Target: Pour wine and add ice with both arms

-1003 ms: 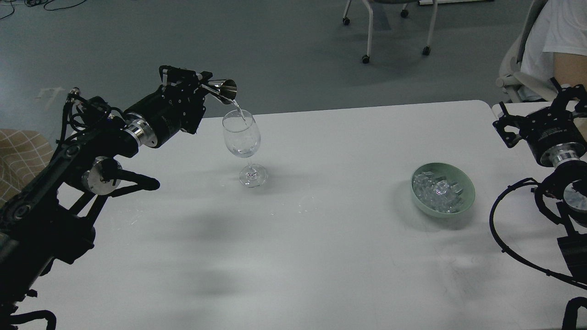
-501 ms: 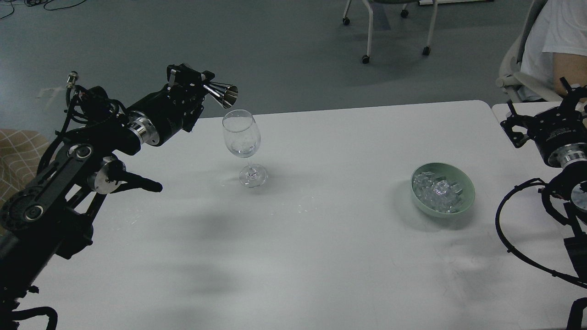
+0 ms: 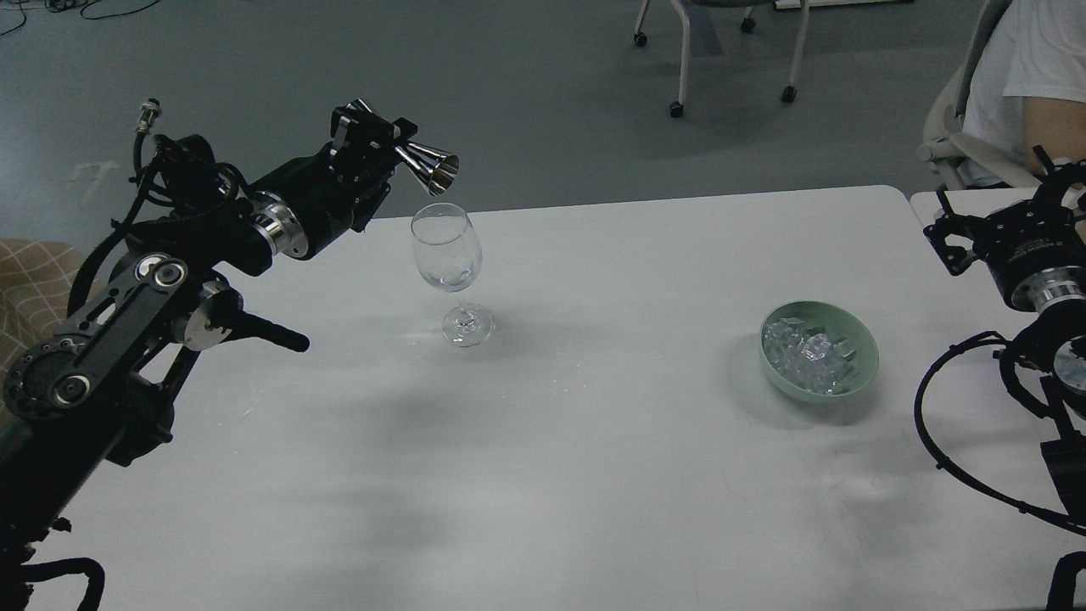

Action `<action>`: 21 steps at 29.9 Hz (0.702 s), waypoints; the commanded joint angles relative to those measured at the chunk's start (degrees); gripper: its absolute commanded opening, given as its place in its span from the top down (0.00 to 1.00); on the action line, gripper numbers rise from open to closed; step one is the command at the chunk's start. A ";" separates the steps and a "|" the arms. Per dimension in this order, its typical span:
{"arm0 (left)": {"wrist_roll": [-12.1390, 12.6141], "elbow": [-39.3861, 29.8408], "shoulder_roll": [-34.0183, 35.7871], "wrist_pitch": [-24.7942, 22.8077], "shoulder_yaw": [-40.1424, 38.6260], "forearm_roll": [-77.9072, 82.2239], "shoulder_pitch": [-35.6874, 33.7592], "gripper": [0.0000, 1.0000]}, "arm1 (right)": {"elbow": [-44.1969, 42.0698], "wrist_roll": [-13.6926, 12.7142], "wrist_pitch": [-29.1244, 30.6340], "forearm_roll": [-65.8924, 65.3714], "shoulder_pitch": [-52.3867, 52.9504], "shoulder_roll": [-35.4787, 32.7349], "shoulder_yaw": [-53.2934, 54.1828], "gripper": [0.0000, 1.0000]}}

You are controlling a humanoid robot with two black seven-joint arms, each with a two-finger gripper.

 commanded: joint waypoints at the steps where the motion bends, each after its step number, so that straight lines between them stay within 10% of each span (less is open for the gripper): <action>1: -0.07 0.00 0.13 -0.07 0.08 0.07 0.03 1.00 | 0.29 0.01 0.00 0.00 0.00 -0.14 -0.01 0.00; 21: -0.07 -0.70 2.07 -0.33 0.00 0.51 -0.76 1.00 | 1.09 0.01 0.00 0.00 -0.70 -1.20 0.08 0.00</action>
